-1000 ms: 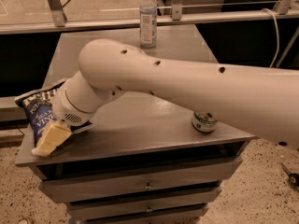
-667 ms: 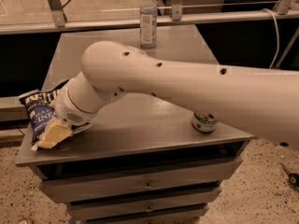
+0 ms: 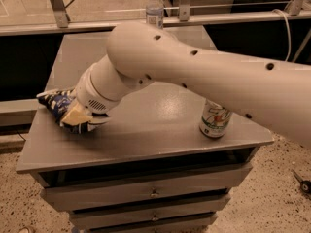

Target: Move blue chip bag near 7up can

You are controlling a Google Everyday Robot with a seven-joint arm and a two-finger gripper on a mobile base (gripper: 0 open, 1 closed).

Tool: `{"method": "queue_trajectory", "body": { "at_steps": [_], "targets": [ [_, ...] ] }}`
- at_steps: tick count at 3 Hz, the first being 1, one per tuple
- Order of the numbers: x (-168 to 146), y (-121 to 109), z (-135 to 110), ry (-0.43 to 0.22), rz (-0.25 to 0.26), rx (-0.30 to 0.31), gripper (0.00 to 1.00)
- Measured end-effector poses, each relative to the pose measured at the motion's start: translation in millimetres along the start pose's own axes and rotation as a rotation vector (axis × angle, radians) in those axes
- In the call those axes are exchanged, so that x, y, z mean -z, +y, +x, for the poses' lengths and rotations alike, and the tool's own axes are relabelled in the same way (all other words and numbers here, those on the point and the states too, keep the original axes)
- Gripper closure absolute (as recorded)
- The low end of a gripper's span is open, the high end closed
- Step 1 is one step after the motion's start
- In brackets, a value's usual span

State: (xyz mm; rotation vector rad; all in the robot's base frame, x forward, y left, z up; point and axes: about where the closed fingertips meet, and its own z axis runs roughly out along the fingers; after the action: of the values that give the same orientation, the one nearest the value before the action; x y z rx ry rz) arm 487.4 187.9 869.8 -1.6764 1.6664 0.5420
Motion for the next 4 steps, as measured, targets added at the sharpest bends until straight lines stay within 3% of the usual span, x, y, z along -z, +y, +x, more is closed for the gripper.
{"method": "queue_trajectory", "body": {
  "at_steps": [1, 3, 4],
  "targets": [
    [55.4, -42.3, 12.6, 0.007, 0.091, -0.007, 1.00],
    [52.6, -33.0, 3.1, 0.003, 0.092, 0.019, 1.00],
    [69.1, -54.6, 25.4, 0.043, 0.179, 0.002, 1.00]
  ]
}}
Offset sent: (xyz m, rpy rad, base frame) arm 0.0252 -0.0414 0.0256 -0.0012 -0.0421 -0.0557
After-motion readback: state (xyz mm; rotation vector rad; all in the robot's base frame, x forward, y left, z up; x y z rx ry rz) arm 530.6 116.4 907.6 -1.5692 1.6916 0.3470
